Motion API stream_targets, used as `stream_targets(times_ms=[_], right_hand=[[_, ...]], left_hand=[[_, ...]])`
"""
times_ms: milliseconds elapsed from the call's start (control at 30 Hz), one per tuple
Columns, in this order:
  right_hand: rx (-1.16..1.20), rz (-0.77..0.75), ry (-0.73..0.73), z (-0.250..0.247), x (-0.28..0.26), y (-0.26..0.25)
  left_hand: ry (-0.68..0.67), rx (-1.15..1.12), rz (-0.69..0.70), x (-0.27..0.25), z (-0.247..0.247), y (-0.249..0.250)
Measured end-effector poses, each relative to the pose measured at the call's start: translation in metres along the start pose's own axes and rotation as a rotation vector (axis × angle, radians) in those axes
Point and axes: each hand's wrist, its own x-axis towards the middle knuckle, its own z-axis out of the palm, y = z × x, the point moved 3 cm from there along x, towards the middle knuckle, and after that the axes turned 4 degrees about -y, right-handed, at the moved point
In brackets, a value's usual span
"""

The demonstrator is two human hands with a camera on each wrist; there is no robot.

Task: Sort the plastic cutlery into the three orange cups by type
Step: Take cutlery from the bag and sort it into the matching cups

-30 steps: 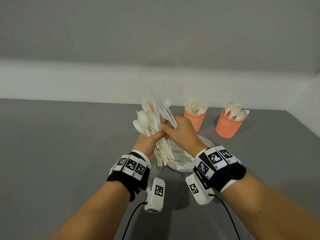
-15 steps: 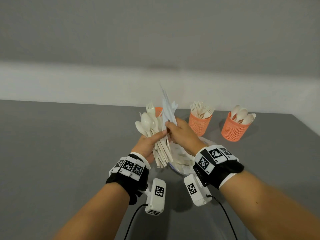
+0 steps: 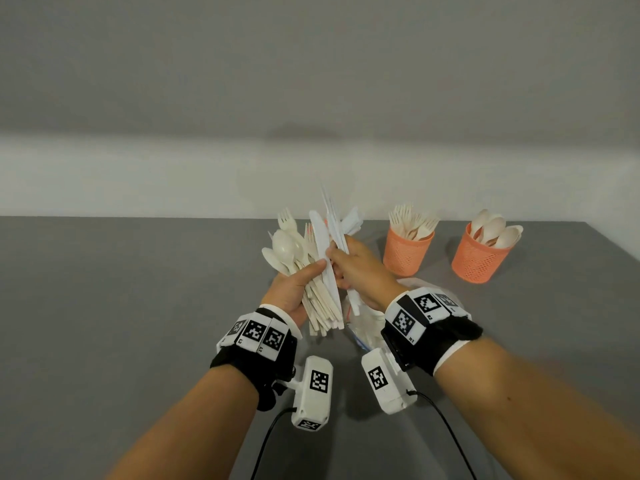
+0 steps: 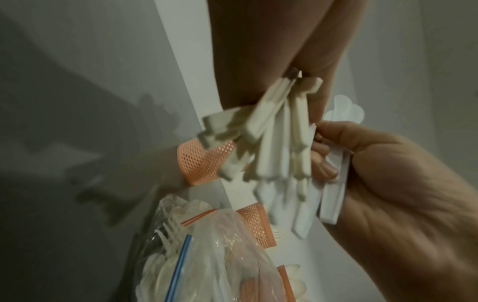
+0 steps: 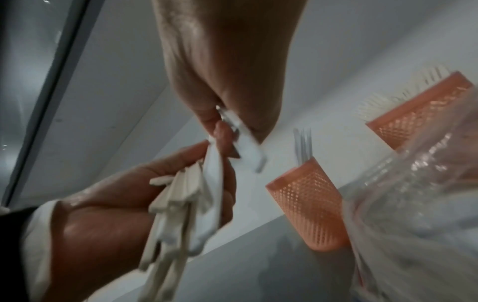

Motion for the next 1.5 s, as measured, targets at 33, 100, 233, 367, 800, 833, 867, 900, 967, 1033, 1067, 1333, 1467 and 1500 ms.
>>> stream_targets(times_ms=[33,100,233,367,800,833,867,900,967,1033,1067,1333,1467,1500], right_hand=[[0.023,0.016,-0.006,-0.001,0.001,0.002],[0.056,0.008,-0.014,-0.003,0.002,0.001],[0.051,-0.04,0.016,-0.012,0.008,-0.004],[0.057,-0.056,0.16,-0.04,0.028,-0.017],[0.226,-0.383,0.329,-0.043,0.109,-0.045],[0.226,-0.393,0.332,-0.039,0.112,-0.039],[0.23,-0.391,0.328,-0.036,0.115,-0.032],[0.223,-0.376,0.322,-0.033,0.119,-0.025],[0.172,-0.322,0.323,-0.031,0.124,-0.01],[0.144,-0.285,0.312,-0.029,0.129,0.001],[0.134,-0.279,0.304,-0.028,0.132,0.004],[-0.092,-0.238,0.2,-0.028,0.14,0.014],[-0.386,-0.207,0.094,-0.029,0.144,0.005],[-0.452,-0.221,0.071,-0.031,0.142,0.0]], left_hand=[[-0.006,0.012,-0.003,0.002,0.0,0.001],[-0.025,0.038,-0.004,0.004,0.003,0.004],[0.026,0.02,0.021,0.011,0.003,0.002],[0.199,-0.015,0.015,0.019,-0.009,0.007],[0.189,0.101,0.067,0.027,-0.024,0.029],[0.198,0.109,0.072,0.028,-0.025,0.031],[0.205,0.114,0.08,0.029,-0.026,0.032],[0.215,0.12,0.089,0.031,-0.027,0.034],[0.22,0.124,0.104,0.034,-0.028,0.037],[0.217,0.123,0.114,0.038,-0.031,0.039],[0.218,0.121,0.118,0.041,-0.031,0.039],[0.13,0.174,0.093,0.055,-0.027,0.031],[0.097,0.195,0.093,0.053,-0.022,0.03],[0.073,0.204,0.09,0.052,-0.02,0.03]])
